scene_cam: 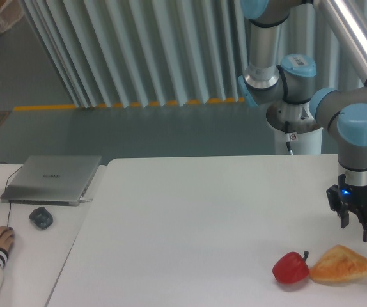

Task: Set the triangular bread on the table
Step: 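Open the gripper and lift it away from the bread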

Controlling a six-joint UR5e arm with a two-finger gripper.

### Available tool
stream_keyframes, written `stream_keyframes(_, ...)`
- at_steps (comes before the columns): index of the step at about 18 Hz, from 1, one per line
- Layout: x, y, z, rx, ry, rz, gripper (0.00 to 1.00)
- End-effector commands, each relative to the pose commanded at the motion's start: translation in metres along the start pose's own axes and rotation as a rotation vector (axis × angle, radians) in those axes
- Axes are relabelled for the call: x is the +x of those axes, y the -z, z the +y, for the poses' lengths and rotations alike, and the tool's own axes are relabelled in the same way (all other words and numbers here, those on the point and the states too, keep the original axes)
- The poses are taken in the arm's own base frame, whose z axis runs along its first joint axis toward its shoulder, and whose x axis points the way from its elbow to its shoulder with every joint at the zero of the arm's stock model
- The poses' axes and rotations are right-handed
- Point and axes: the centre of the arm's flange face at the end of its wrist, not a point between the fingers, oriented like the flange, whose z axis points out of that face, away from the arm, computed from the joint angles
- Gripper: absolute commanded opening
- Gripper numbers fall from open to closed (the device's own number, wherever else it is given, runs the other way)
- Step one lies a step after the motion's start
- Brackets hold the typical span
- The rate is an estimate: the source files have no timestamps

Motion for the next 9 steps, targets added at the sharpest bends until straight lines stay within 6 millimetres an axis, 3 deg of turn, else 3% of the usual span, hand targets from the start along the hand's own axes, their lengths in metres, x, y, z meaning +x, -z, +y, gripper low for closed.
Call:
stream_keyframes(3,-0.015,0.029,0.011,0.007,-0.107,-0.028,1.0)
stream_keyframes(6,-0.039,0.064,0.042,-0.017,-0.378,0.03,1.0)
stream_keyframes(9,-0.05,0.07,0.059,-0.017,-0.458,0.05,1.0)
